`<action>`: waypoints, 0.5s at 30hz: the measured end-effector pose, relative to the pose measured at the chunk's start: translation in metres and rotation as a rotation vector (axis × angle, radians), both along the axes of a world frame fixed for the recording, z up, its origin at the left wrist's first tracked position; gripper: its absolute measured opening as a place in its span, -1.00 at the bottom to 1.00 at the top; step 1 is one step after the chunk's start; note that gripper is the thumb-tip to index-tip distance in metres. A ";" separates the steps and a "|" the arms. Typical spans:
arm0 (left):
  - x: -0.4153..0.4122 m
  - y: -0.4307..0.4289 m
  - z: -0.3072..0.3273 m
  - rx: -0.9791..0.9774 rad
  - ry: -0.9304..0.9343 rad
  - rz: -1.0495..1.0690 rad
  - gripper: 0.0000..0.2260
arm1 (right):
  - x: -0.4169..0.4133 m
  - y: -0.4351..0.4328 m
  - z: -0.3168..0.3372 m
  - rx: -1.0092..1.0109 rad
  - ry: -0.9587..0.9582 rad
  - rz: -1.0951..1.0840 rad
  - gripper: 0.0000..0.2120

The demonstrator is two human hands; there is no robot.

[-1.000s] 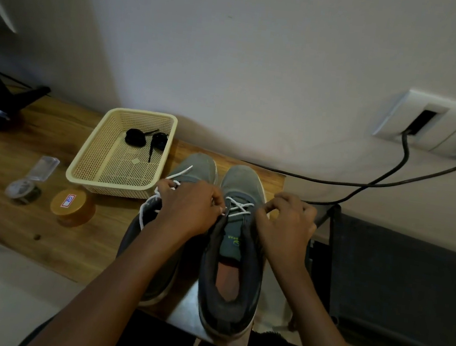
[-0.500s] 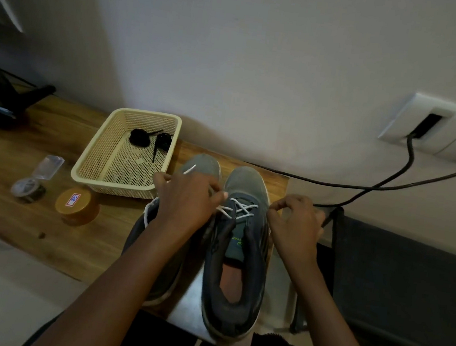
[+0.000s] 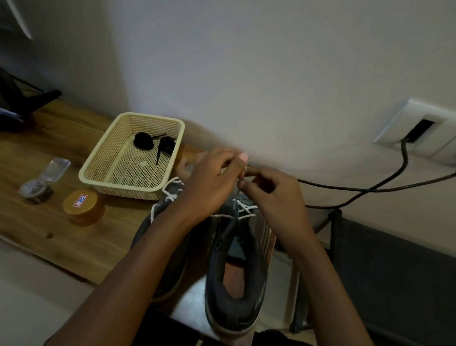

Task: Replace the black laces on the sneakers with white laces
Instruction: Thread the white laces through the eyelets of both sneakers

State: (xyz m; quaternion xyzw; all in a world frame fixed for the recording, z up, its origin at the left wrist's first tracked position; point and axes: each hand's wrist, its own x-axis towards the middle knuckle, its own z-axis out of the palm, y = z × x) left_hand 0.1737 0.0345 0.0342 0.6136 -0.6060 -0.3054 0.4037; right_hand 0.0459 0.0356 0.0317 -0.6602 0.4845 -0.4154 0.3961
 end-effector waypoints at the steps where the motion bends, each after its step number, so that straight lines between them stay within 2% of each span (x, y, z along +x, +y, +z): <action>1: -0.002 0.004 0.006 -0.017 0.067 -0.017 -0.70 | 0.003 0.000 0.005 -0.003 -0.010 0.013 -0.85; 3: -0.005 0.008 0.017 -0.047 0.264 -0.043 -0.74 | 0.004 -0.003 0.010 -0.014 0.032 -0.020 -0.82; 6: 0.000 0.010 0.037 -0.085 0.790 -0.012 -0.59 | -0.010 -0.010 0.006 0.014 0.212 -0.130 -0.93; 8: 0.011 0.007 0.046 -0.056 1.171 0.014 -0.61 | -0.025 -0.014 -0.002 0.058 0.344 -0.188 -0.86; 10: 0.026 0.004 0.046 0.010 1.419 0.057 -0.59 | -0.036 -0.017 -0.010 0.104 0.421 -0.217 -0.73; 13: 0.036 0.003 0.040 0.000 1.640 0.105 -0.58 | -0.039 -0.018 -0.014 0.152 0.470 -0.225 -0.70; 15: 0.036 0.004 0.040 -0.030 1.671 0.171 -0.64 | -0.036 -0.019 -0.016 0.165 0.482 -0.226 -0.67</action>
